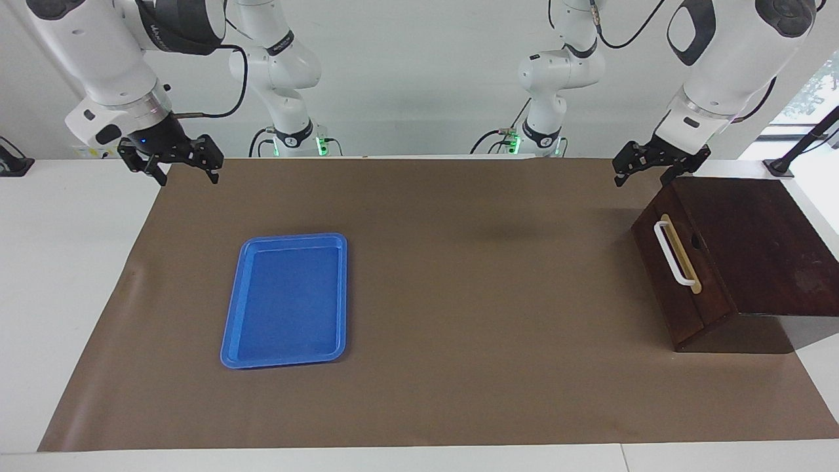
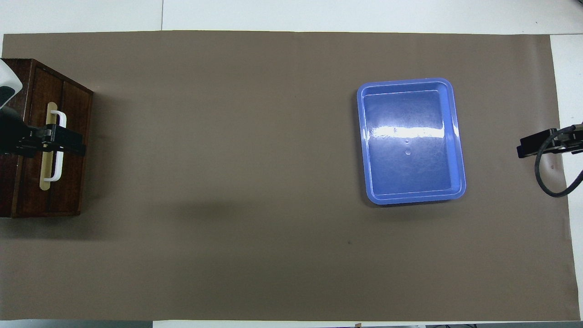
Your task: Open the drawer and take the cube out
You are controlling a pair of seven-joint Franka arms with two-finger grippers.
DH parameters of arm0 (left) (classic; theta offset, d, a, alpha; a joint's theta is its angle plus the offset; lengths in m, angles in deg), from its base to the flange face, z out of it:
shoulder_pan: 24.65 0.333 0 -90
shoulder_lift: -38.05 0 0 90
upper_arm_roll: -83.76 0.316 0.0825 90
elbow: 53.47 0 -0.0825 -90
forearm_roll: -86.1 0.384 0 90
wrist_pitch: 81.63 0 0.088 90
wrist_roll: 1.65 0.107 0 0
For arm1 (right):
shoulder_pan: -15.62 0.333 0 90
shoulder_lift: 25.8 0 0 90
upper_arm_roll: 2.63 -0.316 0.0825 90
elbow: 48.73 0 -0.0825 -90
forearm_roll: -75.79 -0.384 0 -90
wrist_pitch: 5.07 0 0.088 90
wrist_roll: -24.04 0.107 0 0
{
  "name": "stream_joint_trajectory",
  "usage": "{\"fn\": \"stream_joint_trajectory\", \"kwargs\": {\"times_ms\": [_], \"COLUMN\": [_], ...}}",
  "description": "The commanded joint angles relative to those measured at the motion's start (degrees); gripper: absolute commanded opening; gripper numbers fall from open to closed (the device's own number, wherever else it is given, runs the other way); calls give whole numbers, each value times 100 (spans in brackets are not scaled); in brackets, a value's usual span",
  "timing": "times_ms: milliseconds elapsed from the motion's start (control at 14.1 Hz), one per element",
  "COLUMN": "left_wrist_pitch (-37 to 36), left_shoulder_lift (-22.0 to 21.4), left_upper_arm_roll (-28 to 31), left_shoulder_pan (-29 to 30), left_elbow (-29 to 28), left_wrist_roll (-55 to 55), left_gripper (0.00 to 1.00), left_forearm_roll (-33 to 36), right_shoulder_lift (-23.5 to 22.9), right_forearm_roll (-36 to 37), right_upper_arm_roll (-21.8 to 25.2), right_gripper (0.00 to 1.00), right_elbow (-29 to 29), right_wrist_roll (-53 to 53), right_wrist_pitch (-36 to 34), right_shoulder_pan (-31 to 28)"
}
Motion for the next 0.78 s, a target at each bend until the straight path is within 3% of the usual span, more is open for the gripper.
{"fn": "stream_joint_trajectory", "kwargs": {"times_ms": [0,285,498,711], "left_wrist_pitch": [67,84,1013,1621], "left_shoulder_lift": [-61,-149,-438,-387], "left_upper_arm_roll": [112,59,33,33], "left_shoulder_pan": [-105,-96,-279,-289], "left_elbow": [-15,-138,-935,-1306], "left_wrist_roll": [-32,-14,-23,21], "left_gripper": [100,100,100,100], "left_forearm_roll": [-81,6,401,824], "right_shoulder_lift": [72,72,72,81], "right_forearm_roll": [-50,-50,-50,-50], "right_upper_arm_roll": [-57,-57,-57,-57], "right_gripper": [100,100,100,100], "right_elbow": [69,69,69,69], "right_wrist_roll": [-53,-53,-53,-62], "right_wrist_pitch": [112,103,103,103], "right_shoulder_pan": [-62,-71,-71,-62]}}
